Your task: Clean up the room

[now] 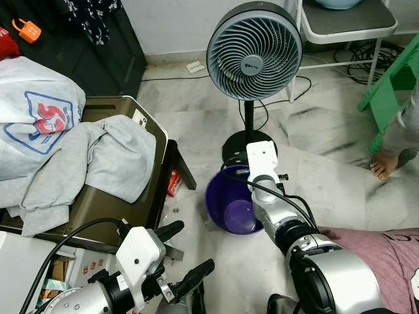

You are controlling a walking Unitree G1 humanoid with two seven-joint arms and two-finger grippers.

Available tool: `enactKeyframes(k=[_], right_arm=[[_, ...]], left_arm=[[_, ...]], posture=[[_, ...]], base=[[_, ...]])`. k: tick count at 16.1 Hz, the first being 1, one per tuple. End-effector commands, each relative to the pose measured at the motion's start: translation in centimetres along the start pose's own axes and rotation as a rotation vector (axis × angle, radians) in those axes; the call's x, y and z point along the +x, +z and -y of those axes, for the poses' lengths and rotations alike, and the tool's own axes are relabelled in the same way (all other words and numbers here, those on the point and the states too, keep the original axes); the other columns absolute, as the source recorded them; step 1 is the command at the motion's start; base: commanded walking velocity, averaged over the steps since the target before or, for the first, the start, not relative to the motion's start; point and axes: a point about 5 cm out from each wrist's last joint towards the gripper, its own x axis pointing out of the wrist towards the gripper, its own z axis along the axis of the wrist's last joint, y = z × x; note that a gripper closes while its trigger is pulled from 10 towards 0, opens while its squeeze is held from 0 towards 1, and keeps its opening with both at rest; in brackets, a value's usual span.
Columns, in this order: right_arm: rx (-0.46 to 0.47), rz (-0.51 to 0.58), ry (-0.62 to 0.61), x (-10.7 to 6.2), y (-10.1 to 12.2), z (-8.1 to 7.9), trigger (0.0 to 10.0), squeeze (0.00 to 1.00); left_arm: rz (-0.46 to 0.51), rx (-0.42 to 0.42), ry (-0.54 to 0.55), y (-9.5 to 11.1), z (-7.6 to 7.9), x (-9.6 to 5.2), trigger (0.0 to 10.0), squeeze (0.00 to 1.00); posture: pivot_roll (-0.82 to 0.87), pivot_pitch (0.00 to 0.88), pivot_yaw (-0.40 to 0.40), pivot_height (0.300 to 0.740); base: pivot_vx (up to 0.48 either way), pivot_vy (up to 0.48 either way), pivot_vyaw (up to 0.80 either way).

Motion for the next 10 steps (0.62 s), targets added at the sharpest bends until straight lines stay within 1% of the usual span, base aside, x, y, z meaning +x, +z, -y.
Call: enactKeyframes(k=[1,10], right_arm=[[0.017,-0.036,0.023,-0.46,-1.0,-0.9,10.0,1.0],[0.022,-0.026,0.022,-0.44,-0.94,-0.79,10.0,1.0]], left_arm=[[-0.031,-0.004,0.016,-0.31,-0.18,-0.4,10.0,0.0],[-0.028,0.002,0.023,-0.4,-0.46,-0.09,10.0,0.0]], posture=[[0.31,0.319,0.177,0.74],[0.29,0.309,0.171,0.74]], base=[[0.0,0.0,0.0],[0.0,0.0,0.0]])
